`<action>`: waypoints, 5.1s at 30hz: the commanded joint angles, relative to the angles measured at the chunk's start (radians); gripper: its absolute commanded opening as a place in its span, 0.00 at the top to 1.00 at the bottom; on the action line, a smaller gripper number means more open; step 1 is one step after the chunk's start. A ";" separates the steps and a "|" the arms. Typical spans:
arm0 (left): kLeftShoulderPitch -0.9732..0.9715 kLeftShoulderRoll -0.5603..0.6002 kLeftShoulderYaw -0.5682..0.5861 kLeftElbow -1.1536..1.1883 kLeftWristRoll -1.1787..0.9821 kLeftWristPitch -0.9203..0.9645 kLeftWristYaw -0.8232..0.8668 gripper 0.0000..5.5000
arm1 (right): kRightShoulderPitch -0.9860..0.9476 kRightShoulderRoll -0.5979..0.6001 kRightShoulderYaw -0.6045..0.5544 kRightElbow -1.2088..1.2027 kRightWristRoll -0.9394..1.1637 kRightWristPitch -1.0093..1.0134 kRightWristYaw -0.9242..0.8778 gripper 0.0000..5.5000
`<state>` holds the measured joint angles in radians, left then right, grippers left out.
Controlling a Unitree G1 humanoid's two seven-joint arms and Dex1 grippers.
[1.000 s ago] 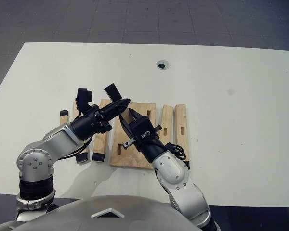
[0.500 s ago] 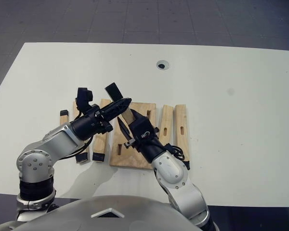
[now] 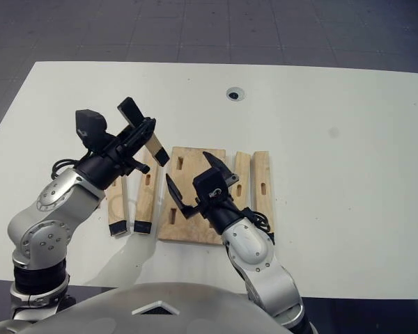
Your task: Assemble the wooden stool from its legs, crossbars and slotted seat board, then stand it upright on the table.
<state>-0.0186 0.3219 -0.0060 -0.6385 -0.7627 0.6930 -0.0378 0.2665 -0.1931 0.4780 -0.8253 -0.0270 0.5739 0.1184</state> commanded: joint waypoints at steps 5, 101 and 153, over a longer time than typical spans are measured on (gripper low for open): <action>0.100 -0.077 0.076 -0.062 0.164 -0.028 0.174 0.92 | -0.032 -0.017 -0.267 0.011 -0.002 -0.003 -0.023 0.00; 0.484 -0.309 -0.060 0.255 0.739 -0.310 0.144 0.92 | -0.105 -0.008 -0.655 0.237 -0.005 -0.174 -0.097 0.00; 0.275 -0.329 -0.096 0.193 0.816 -0.331 0.129 0.92 | -0.114 0.005 -0.632 0.255 -0.014 -0.187 -0.091 0.00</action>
<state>0.2569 -0.0035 -0.0953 -0.4473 0.0574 0.3446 0.1078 0.1621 -0.1971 -0.1555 -0.5760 -0.0367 0.3807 0.0299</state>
